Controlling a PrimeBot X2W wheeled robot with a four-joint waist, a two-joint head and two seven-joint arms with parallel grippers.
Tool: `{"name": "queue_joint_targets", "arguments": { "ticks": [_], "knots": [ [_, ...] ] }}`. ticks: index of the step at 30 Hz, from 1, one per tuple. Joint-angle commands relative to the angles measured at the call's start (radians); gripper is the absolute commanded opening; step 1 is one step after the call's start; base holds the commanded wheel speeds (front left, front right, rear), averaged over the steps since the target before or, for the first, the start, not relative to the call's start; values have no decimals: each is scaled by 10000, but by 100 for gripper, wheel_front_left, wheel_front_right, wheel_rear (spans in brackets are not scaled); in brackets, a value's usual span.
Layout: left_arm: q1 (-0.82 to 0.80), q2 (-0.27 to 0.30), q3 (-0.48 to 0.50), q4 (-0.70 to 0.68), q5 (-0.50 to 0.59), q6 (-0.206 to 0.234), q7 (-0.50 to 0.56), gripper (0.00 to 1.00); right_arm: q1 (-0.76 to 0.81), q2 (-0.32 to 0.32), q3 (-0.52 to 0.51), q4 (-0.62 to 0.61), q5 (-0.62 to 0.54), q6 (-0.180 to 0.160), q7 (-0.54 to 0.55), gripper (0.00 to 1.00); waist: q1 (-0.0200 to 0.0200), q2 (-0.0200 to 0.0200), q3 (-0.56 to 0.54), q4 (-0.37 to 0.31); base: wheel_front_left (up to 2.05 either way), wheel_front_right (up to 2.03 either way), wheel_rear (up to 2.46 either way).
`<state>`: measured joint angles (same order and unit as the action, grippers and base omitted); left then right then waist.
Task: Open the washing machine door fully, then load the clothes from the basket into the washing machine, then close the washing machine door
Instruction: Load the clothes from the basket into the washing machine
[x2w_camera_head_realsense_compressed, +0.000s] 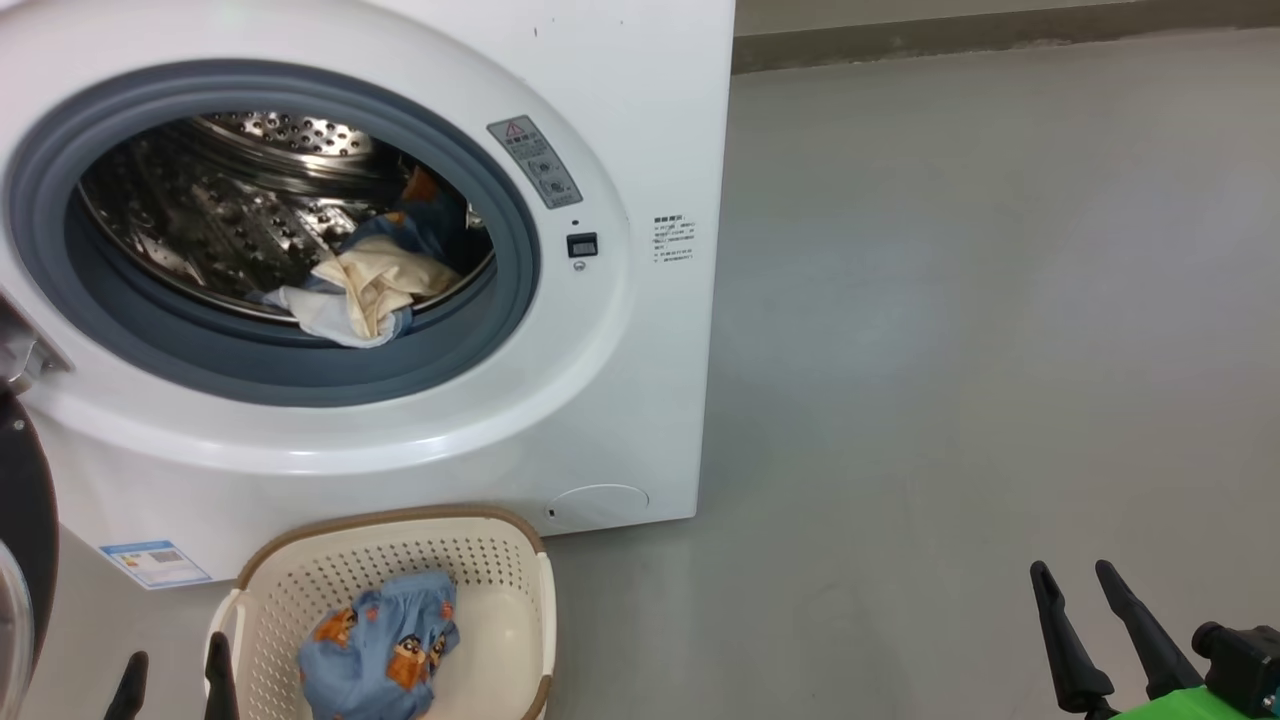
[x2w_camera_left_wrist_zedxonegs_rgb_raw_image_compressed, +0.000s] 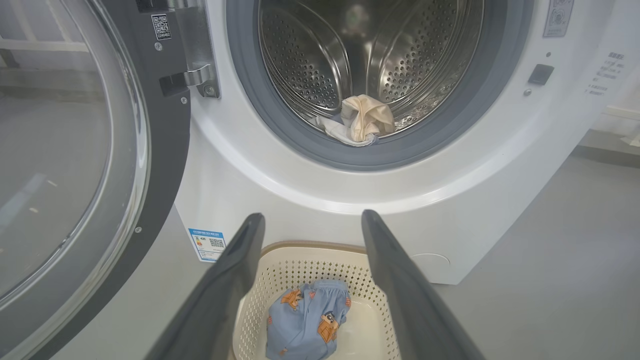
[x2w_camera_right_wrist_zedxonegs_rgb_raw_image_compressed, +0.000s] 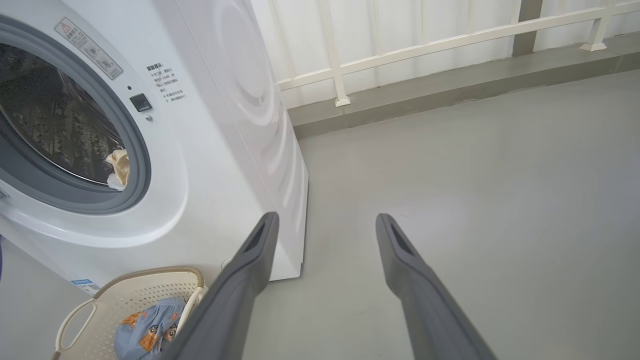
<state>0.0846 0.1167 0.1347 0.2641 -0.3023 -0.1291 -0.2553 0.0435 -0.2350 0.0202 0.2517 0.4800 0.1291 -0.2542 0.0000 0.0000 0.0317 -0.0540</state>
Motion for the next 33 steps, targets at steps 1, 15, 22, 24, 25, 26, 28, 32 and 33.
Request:
{"name": "queue_joint_targets", "arguments": {
  "ticks": [1, 15, 22, 24, 25, 26, 28, 32, 33],
  "knots": [
    [-142, 159, 376, -299, 189, -15, -64, 100, -28, -160, 178, -271, 20, 16, -76, 100, 0, 0, 42, 2, 0, 0, 0],
    [-733, 255, -8, 334, -40, -15, -64, 100, -590, 91, 416, -348, -92, 16, -76, 100, 0, 0, 849, -49, 0, 0, 0],
    [-1870, 574, -409, 1411, -375, -15, -64, 100, -1296, 355, 651, -422, -222, 16, -76, 100, 0, 0, 1820, -116, 0, 0, 0],
    [-2276, 715, -574, 1803, -436, -15, -65, 100, -1553, 448, 743, -431, -266, 16, -76, 100, 0, 0, 2127, -175, 0, 0, 0],
    [-2481, 787, -658, 2014, -477, -15, -65, 100, -1688, 499, 779, -441, -290, 16, -76, 100, 0, 0, 2288, -207, 0, 0, 0],
    [-2685, 864, -755, 2246, -512, -15, -65, 100, -1821, 554, 823, -445, -308, 16, -76, 100, 0, 0, 2441, -240, 0, 0, 0],
    [-3108, 988, -887, 2672, -614, -15, -65, 100, -2076, 666, 912, -461, -345, 16, -76, 100, 0, 0, 2760, -305, 0, 0, 0],
    [-3915, 1226, -1163, 3658, -773, -15, -65, 100, -2533, 889, 1125, -479, -421, 16, -76, 100, 0, 0, 3367, -456, 0, 0, 0],
    [-4117, 1268, -1254, 3921, -824, -15, -65, 100, -2635, 931, 1163, -484, -432, 16, -76, 100, 0, 0, 3521, -485, 0, 0, 0]
  ]
}}
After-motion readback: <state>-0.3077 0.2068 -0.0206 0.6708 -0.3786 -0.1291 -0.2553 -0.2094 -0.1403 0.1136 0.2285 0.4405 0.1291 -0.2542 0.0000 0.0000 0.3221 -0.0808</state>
